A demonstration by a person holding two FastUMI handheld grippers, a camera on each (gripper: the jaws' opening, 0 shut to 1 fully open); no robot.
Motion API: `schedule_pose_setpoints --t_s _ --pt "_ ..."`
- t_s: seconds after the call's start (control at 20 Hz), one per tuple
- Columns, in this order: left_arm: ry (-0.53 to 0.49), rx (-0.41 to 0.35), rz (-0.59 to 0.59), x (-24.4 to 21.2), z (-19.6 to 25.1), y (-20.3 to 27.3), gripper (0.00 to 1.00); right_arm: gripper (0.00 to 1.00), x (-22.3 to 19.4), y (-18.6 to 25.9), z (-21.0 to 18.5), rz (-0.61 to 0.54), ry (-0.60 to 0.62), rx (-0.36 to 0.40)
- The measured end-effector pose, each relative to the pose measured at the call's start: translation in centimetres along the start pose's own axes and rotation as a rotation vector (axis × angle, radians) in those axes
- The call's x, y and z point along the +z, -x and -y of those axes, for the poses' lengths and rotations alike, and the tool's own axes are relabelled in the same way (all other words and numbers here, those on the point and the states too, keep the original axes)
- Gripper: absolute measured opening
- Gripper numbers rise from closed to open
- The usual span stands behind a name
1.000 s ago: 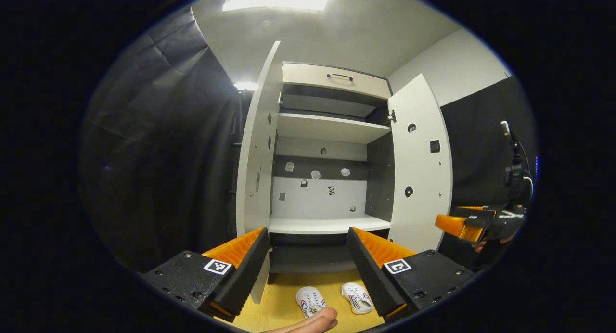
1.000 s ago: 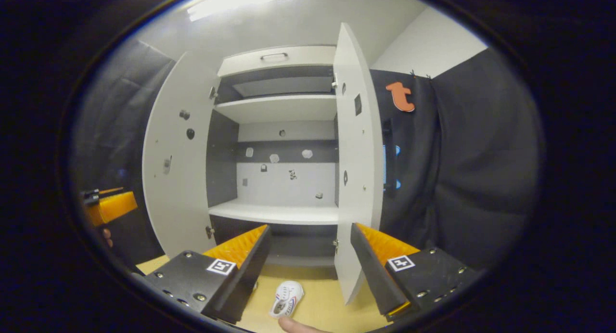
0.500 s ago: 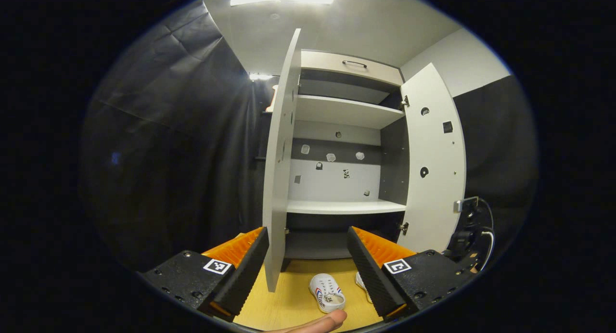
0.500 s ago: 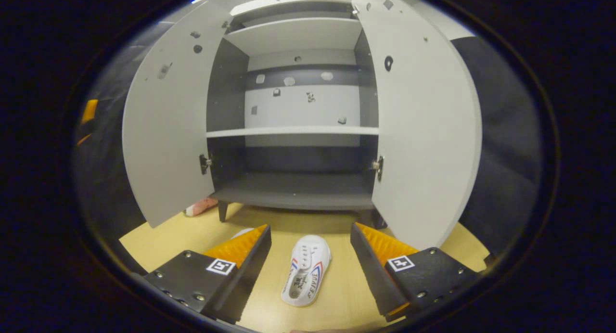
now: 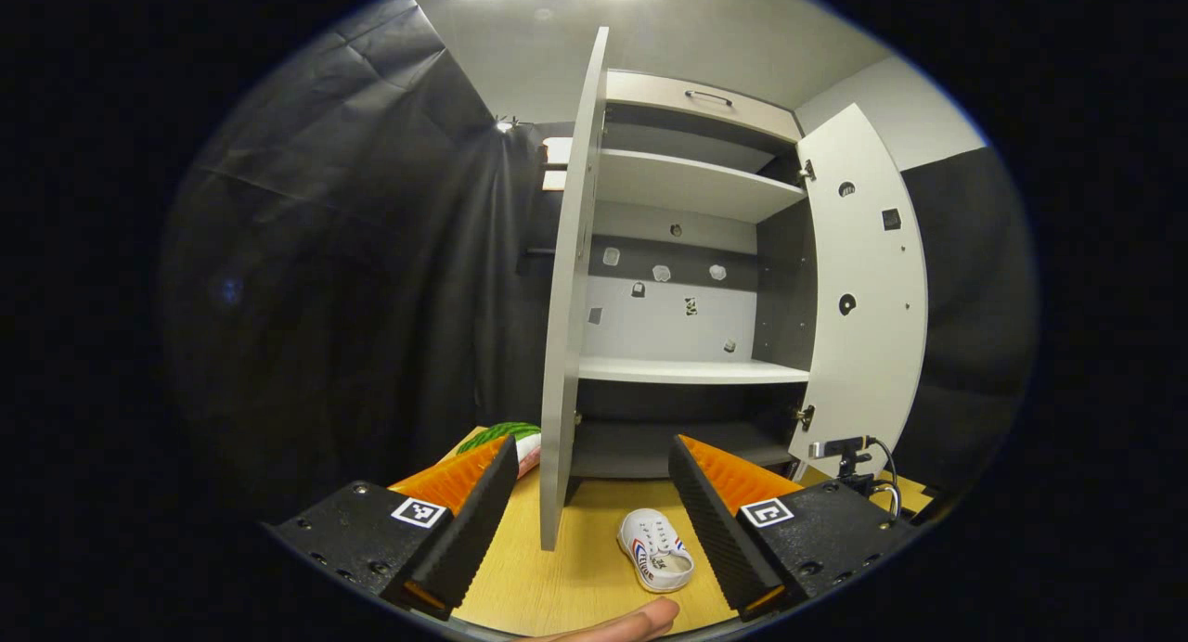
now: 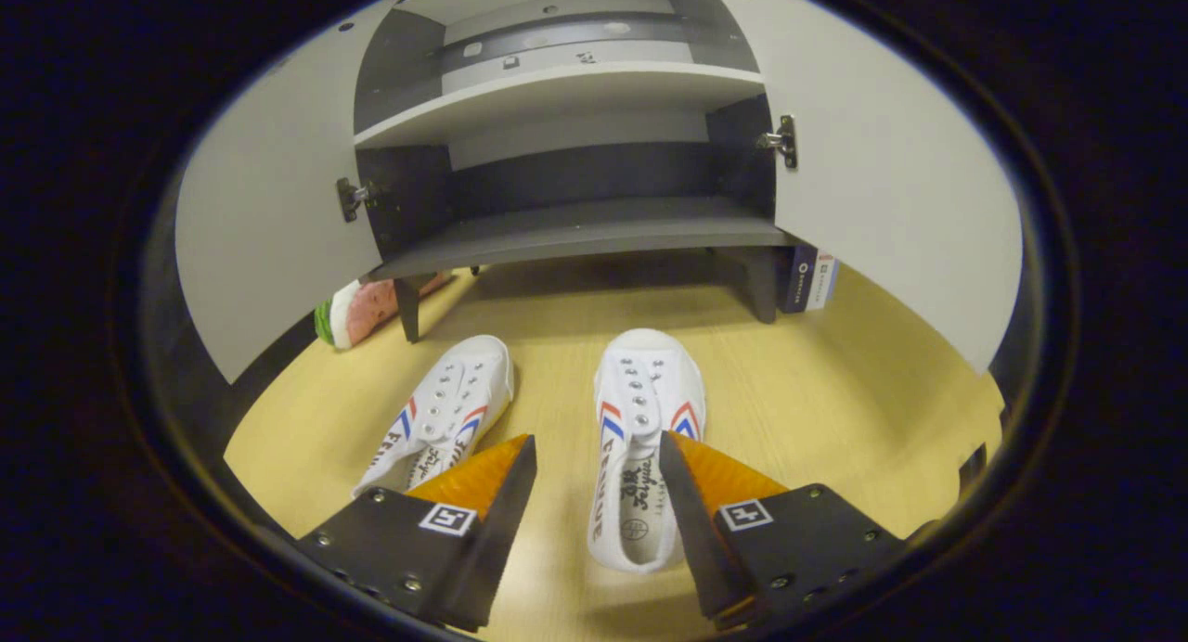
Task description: Grab one shoe with the right hand and put it into the shoe cabinet, grab the other shoe with the left hand and put it into the shoe cabinet; then close the right door with the right hand and the left door with the left hand.
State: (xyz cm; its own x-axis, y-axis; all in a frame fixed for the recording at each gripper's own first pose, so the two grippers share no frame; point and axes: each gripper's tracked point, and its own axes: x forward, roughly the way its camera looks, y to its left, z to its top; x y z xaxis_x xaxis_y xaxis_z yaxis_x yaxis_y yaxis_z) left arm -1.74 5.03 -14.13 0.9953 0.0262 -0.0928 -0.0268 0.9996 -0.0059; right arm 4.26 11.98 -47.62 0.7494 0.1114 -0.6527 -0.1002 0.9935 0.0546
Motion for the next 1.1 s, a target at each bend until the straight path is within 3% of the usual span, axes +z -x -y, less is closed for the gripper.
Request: schedule_pose_setpoints --t_s 0.1,0.15,0.25,0.35,0.4,0.45,0.65,0.85,1.1 --pt "0.001 -0.009 -0.003 -0.2 0.3 0.1 0.99 0.78 -0.9 -2.1 0.8 -0.017 -0.024 -0.05" --pt "0.0 -0.013 -0.002 -0.3 0.3 0.1 0.99 0.67 -0.6 -2.3 1.7 -0.015 -0.054 -0.097" --pt "0.001 -0.015 -0.015 -0.6 0.8 0.1 0.99 0.22 -0.7 -3.4 1.8 -0.043 -0.132 -0.09" --pt "0.004 -0.042 -0.019 -0.9 1.8 0.1 0.99 0.23 -0.6 -3.9 1.8 -0.047 -0.148 -0.089" --pt "0.003 -0.057 -0.025 -1.3 2.5 0.0 1.0 0.23 0.4 -3.1 1.5 -0.031 -0.147 -0.054" --pt "-0.005 -0.075 -0.037 -1.9 3.3 -0.1 0.99 0.06 0.2 -4.8 1.2 0.002 -0.157 -0.034" --pt "-0.045 -0.119 -0.085 -4.1 5.1 -0.3 0.99 0.03 1.4 -4.3 1.2 0.127 -0.158 0.039" --pt "-0.045 -0.144 -0.095 -5.1 6.0 -1.3 0.99 0.0 2.6 -3.3 2.3 0.202 -0.223 0.066" --pt "-0.041 -0.17 -0.123 -6.6 7.0 -3.1 1.0 0.0 5.0 -0.7 2.6 0.284 -0.201 0.087"
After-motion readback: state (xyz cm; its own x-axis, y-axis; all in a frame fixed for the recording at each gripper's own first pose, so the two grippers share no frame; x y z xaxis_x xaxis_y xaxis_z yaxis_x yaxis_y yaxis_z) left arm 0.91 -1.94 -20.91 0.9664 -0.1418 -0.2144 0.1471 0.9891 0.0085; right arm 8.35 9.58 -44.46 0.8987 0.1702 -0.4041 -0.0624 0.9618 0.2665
